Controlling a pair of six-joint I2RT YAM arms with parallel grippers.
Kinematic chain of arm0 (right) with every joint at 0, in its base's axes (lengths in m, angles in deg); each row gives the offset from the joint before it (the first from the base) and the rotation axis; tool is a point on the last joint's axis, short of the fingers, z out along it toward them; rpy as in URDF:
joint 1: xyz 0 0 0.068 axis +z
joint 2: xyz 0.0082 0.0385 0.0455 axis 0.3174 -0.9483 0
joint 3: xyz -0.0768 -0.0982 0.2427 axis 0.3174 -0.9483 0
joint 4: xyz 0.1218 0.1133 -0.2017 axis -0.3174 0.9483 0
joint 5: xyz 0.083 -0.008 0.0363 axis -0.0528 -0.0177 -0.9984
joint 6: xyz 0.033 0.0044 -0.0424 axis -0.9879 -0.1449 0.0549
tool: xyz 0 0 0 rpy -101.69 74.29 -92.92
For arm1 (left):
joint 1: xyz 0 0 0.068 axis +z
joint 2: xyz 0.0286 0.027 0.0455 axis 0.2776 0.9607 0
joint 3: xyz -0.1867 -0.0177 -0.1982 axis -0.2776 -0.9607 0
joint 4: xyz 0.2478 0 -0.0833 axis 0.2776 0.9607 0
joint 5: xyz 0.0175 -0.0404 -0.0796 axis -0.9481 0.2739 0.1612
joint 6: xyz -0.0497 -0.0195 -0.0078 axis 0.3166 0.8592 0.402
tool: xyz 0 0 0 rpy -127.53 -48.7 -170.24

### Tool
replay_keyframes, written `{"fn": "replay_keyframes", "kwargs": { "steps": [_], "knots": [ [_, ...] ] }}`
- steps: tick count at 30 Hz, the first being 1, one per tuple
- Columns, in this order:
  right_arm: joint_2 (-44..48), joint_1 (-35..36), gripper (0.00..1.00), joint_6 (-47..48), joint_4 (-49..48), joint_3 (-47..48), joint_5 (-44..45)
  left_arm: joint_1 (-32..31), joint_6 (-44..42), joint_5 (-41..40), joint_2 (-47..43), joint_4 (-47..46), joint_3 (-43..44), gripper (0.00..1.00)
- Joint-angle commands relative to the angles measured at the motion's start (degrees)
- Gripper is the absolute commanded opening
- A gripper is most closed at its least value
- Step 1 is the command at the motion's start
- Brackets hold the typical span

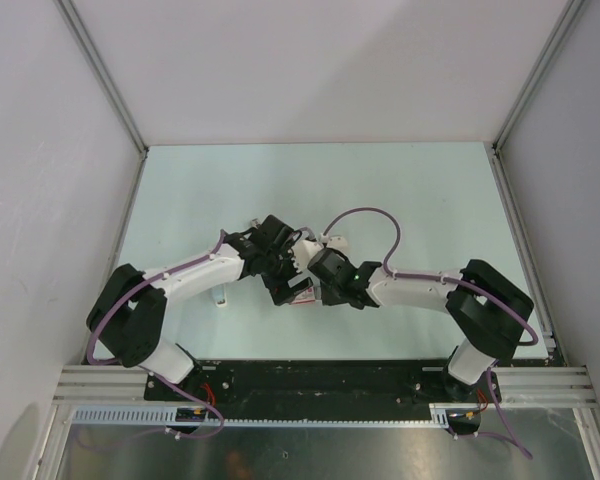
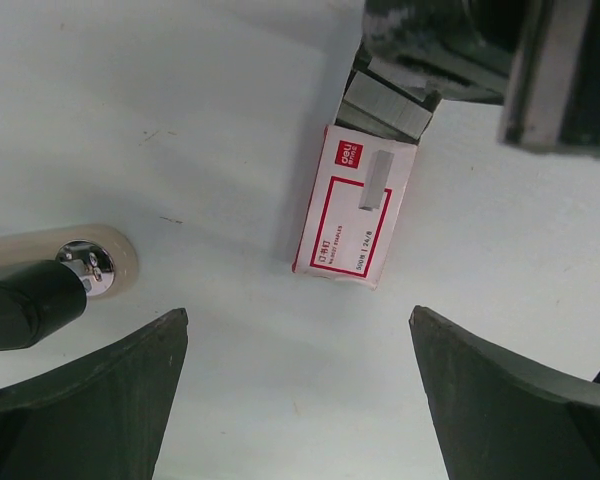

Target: Unload the staples from the stapler

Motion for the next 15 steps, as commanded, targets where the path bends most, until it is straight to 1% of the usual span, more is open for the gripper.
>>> {"fn": "replay_keyframes", "kwargs": {
  "steps": [1,9,15],
  "knots": [
    [-0.79,1.35,0.24,0.48,1.71,3.10,3.56,-0.22,-1.27,1.53,-0.97,-0.15,-0.17,0.97],
    [-0.20,2.22,0.24,0.64,2.04,4.15,5.36,-0.20,-1.28,1.42,-1.58,-0.09,-0.45,0.97],
    [1.32,2.29,0.24,0.74,-0.67,4.40,4.39,0.24,-1.02,2.01,-2.76,-0.09,0.04,0.97]
  ]
}}
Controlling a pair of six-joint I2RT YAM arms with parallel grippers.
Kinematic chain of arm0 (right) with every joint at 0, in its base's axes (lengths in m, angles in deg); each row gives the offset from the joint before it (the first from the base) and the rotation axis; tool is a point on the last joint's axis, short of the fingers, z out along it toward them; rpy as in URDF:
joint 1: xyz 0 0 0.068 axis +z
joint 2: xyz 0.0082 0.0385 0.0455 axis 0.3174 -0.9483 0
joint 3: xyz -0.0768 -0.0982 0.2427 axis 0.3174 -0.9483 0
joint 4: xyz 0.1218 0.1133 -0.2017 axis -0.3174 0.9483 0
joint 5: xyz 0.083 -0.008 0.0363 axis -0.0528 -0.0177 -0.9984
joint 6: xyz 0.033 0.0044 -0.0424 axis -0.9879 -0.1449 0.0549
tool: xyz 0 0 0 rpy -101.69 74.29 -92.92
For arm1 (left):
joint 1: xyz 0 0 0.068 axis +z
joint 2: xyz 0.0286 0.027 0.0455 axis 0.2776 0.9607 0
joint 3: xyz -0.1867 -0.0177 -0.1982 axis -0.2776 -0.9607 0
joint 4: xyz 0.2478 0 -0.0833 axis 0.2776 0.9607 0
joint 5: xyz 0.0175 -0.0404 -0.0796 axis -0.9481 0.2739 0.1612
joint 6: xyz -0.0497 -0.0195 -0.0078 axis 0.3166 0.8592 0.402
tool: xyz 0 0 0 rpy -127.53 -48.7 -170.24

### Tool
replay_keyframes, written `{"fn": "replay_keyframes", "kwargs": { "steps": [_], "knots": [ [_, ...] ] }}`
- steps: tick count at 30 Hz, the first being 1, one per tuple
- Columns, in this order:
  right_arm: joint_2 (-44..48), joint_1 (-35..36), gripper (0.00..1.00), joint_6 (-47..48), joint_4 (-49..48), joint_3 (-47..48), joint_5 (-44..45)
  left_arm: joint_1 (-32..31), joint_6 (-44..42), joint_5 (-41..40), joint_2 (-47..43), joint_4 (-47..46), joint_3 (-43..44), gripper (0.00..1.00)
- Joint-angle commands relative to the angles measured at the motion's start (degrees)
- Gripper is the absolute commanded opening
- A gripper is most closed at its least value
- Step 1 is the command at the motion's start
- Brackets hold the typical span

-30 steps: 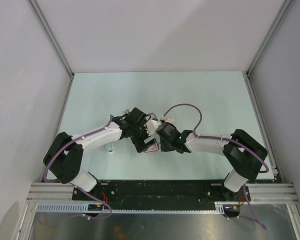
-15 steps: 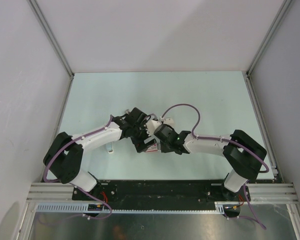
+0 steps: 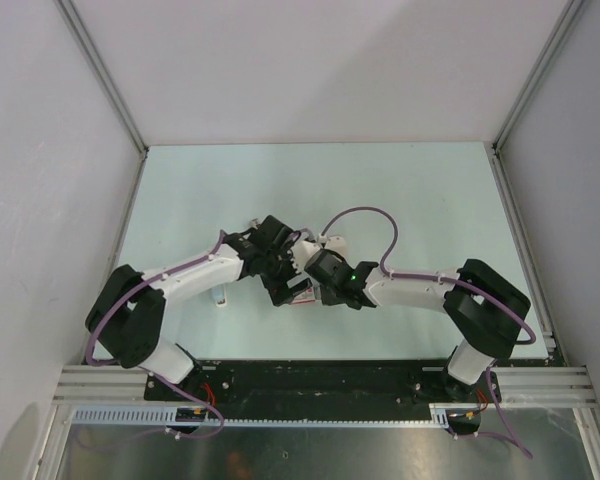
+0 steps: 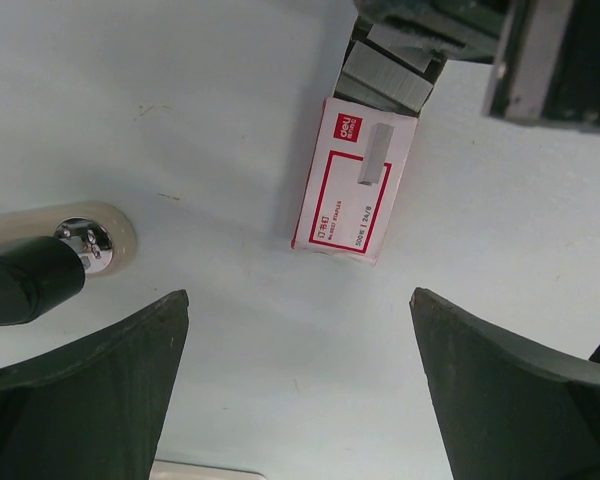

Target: Unload the staples from the stapler

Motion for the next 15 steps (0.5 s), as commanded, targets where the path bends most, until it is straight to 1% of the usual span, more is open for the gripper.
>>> {"fn": "replay_keyframes", "kwargs": {
  "steps": [1,9,15],
  "knots": [
    [2.15,1.00,0.24,0.71,-3.48,3.02,0.48,0.37,-0.53,2.06,-2.74,-0.62,0.34,0.97],
    [0.55,1.06,0.24,0.94,-4.94,3.52,-0.85,1.03,-0.66,2.25,-3.09,-0.59,0.08,0.97],
    [-1.38,0.82,0.19,0.51,-4.83,3.55,-1.45,1.15,-0.76,2.25,-3.10,-0.51,0.22,0.97]
  ]
}}
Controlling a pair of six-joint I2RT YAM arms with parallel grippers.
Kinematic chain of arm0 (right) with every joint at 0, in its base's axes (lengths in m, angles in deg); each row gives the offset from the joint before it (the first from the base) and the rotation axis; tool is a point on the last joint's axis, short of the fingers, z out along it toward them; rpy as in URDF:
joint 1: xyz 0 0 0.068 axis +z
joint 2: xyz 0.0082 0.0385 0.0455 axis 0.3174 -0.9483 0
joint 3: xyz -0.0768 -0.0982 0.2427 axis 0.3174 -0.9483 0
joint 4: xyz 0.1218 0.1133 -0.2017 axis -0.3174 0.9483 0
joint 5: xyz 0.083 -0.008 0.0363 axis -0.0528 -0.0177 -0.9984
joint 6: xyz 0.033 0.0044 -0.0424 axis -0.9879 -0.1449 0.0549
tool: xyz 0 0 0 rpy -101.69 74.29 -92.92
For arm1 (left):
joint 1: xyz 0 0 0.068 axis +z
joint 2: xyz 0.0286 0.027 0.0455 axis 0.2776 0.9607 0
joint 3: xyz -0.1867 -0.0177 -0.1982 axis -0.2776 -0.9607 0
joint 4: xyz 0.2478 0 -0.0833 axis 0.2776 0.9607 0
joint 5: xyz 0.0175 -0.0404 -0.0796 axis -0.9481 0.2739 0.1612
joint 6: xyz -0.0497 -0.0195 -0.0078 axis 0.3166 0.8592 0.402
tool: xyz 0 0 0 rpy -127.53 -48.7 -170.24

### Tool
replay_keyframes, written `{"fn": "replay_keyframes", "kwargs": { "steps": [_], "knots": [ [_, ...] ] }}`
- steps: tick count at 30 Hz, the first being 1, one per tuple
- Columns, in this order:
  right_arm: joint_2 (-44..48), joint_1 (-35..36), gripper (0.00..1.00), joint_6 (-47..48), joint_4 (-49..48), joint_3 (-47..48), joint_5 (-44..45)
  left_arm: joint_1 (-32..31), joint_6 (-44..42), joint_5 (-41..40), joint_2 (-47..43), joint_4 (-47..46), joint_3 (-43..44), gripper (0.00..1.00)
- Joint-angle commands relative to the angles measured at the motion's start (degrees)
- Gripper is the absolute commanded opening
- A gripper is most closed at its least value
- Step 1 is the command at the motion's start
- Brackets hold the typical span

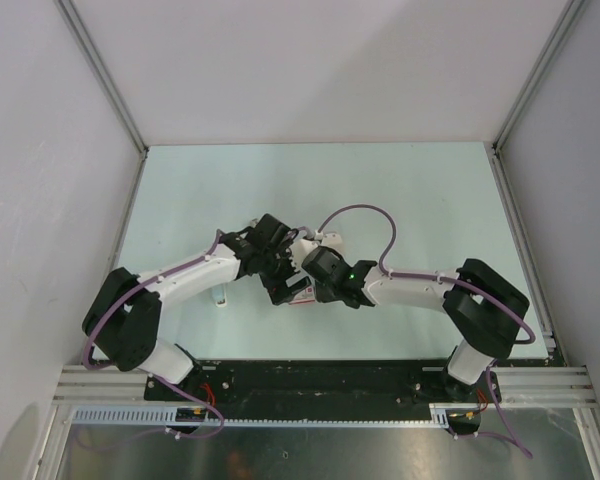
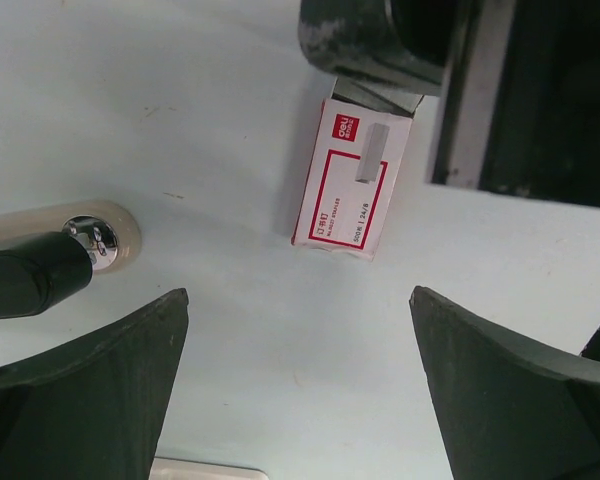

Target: Unload the staples from the stapler

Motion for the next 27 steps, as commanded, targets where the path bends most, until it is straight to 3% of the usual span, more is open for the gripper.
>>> {"fn": "replay_keyframes", "kwargs": {
  "steps": [1,7,14,23,27],
  "knots": [
    [-1.63,0.59,0.18,0.36,-2.34,2.39,-0.44,0.38,-0.79,0.90,-1.71,-0.65,0.24,0.97],
    [-3.92,0.08,0.08,0.35,-2.72,2.46,-1.31,0.62,-1.00,0.72,-1.82,-0.61,0.17,0.97],
    [-3.66,-0.41,0.04,0.18,-2.13,2.40,-1.64,1.99,-0.51,1.34,-2.82,-0.62,0.65,0.97],
    [1.57,0.38,0.04,0.42,-2.82,1.71,0.61,13.12,5.56,11.50,-4.08,-0.61,4.40,0.97],
    [3.93,0.34,0.04,0.18,-3.60,0.59,1.10,15.31,5.54,14.45,-5.07,-0.68,3.29,0.97]
  ]
}}
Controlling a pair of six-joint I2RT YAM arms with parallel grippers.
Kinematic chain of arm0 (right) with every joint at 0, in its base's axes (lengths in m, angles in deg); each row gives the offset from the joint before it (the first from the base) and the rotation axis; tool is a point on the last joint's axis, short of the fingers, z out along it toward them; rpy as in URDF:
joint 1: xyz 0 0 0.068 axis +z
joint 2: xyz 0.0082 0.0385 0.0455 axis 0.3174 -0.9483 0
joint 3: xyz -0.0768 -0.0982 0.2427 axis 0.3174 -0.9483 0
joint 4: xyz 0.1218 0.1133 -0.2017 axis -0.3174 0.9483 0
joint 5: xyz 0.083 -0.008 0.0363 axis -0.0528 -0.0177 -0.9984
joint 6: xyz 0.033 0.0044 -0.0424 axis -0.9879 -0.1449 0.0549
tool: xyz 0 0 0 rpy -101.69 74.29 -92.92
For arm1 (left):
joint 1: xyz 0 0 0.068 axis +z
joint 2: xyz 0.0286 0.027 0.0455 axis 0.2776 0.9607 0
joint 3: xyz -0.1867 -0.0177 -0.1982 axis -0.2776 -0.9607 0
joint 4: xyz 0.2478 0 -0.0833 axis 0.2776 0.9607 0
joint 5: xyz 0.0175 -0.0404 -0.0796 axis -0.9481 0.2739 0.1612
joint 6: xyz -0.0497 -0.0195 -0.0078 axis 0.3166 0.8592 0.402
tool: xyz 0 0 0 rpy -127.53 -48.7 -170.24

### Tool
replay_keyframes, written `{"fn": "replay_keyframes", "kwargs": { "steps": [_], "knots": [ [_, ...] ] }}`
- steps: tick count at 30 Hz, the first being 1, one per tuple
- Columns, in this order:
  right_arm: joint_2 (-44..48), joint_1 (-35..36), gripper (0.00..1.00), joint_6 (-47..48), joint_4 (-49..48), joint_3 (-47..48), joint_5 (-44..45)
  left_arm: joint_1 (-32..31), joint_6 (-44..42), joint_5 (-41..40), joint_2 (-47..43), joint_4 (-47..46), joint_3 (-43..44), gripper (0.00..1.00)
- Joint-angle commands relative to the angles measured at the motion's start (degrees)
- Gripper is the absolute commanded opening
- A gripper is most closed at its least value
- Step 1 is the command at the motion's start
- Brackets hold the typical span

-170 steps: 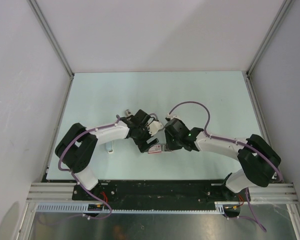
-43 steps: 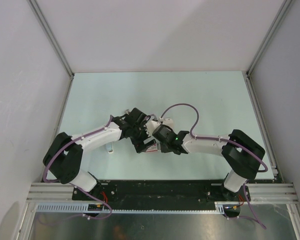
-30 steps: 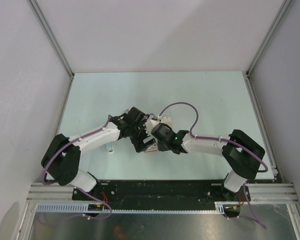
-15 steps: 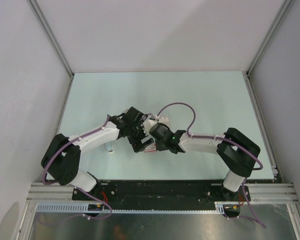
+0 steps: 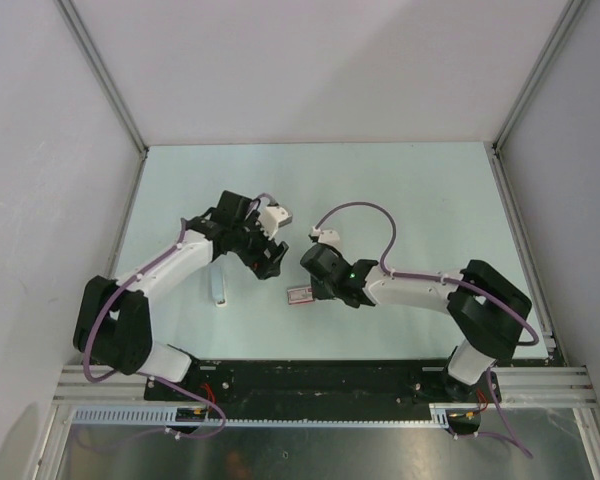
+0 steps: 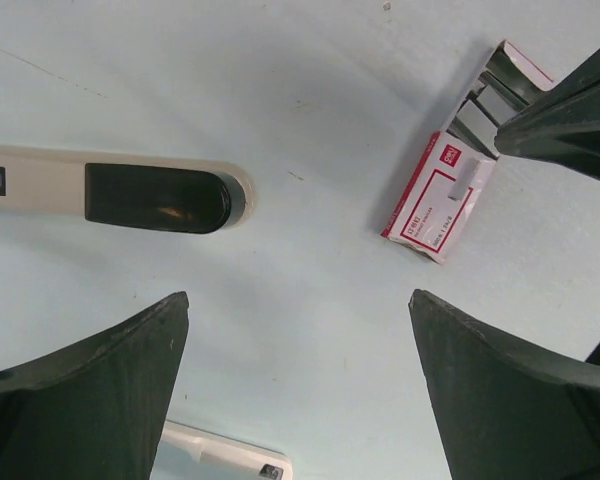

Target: Unload the staples from the stapler

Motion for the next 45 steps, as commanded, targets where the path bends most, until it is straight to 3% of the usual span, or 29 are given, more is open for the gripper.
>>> {"fn": "replay_keyframes", "kwargs": {
  "steps": [1,22,45],
  "knots": [
    [4.53,0.15,0.04,0.03,-1.18,-0.41,2.34,1.57,1.73,6.92,-3.05,-0.86,0.60,0.97],
    [0.28,-0.30,0.00,-1.91,-0.24,-2.90,1.54,3.56,1.70,7.36,-3.90,-0.78,0.15,0.97],
    [1.67,-0.30,0.00,-1.29,-1.17,-2.86,1.49,3.74,1.72,7.38,-4.49,-0.84,0.54,0.97]
  ]
}}
